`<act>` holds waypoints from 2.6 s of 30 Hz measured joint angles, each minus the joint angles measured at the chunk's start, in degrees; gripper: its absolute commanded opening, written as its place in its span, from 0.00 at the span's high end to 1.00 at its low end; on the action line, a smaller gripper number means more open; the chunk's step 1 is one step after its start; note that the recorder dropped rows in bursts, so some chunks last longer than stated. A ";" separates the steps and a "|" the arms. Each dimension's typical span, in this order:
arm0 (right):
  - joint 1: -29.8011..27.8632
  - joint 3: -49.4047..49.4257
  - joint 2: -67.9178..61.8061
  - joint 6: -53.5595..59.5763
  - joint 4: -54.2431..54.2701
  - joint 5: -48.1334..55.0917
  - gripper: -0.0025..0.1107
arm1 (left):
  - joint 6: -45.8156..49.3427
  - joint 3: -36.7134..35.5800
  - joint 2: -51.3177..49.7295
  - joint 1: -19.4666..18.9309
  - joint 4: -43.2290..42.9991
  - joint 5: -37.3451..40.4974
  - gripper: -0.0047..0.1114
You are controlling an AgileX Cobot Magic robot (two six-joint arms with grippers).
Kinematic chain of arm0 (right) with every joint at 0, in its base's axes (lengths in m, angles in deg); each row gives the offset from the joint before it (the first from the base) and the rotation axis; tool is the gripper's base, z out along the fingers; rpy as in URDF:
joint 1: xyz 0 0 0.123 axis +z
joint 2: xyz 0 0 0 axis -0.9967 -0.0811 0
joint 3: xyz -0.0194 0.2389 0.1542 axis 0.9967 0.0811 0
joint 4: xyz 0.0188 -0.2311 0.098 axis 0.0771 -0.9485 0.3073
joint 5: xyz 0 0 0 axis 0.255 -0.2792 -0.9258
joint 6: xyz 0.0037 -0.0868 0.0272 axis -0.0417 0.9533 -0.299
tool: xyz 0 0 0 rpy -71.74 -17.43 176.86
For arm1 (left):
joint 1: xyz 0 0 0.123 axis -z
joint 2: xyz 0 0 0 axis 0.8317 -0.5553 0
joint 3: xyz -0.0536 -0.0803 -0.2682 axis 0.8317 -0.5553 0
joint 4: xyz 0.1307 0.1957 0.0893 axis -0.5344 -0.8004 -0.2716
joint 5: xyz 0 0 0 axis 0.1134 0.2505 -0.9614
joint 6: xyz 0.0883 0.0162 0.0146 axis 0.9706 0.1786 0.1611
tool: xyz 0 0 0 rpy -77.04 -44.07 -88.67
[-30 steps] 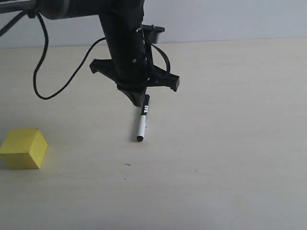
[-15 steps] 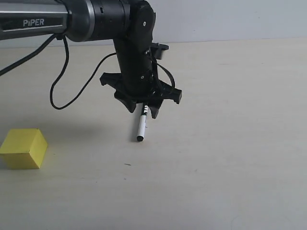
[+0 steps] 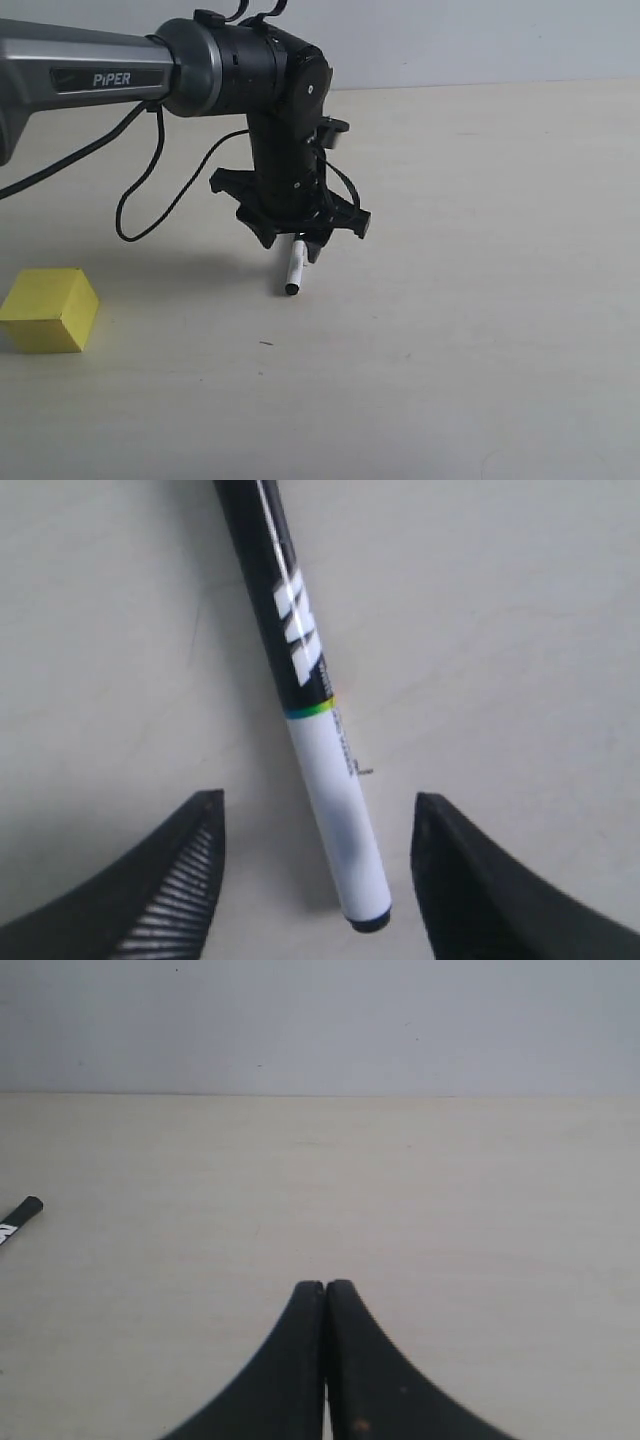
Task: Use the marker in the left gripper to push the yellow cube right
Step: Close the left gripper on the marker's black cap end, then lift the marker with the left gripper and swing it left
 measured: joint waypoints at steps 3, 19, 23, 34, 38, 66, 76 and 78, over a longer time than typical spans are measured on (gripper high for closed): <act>0.00 0.00 0.00 0.00 0.00 0.00 0.98 | -0.24 0.03 -0.36 0.00 -0.38 0.00 0.48; 0.00 0.00 0.00 0.00 0.00 0.00 0.98 | -2.55 0.12 -3.13 0.00 -0.38 -0.22 0.69; 0.00 0.00 0.00 0.00 0.00 0.00 0.98 | -2.68 0.12 -3.13 0.00 -0.38 -0.22 0.82; 0.00 0.00 0.00 0.00 0.00 0.00 0.98 | -2.91 0.12 -3.13 0.00 -0.38 -0.01 0.96; 0.00 0.00 0.00 0.00 0.00 0.00 0.98 | -1.61 0.12 -2.98 0.00 -0.60 0.91 0.96; 0.00 0.00 0.00 0.00 0.00 0.00 0.98 | 13.77 -27.19 51.58 -12.68 -12.99 9.22 0.96; 0.00 0.00 0.00 0.00 0.00 0.00 0.98 | 17.44 -42.45 56.17 -32.35 -26.47 9.25 0.96; 0.00 0.00 0.00 0.00 0.00 0.00 0.98 | 18.15 -44.74 55.54 -32.35 -28.63 6.36 0.96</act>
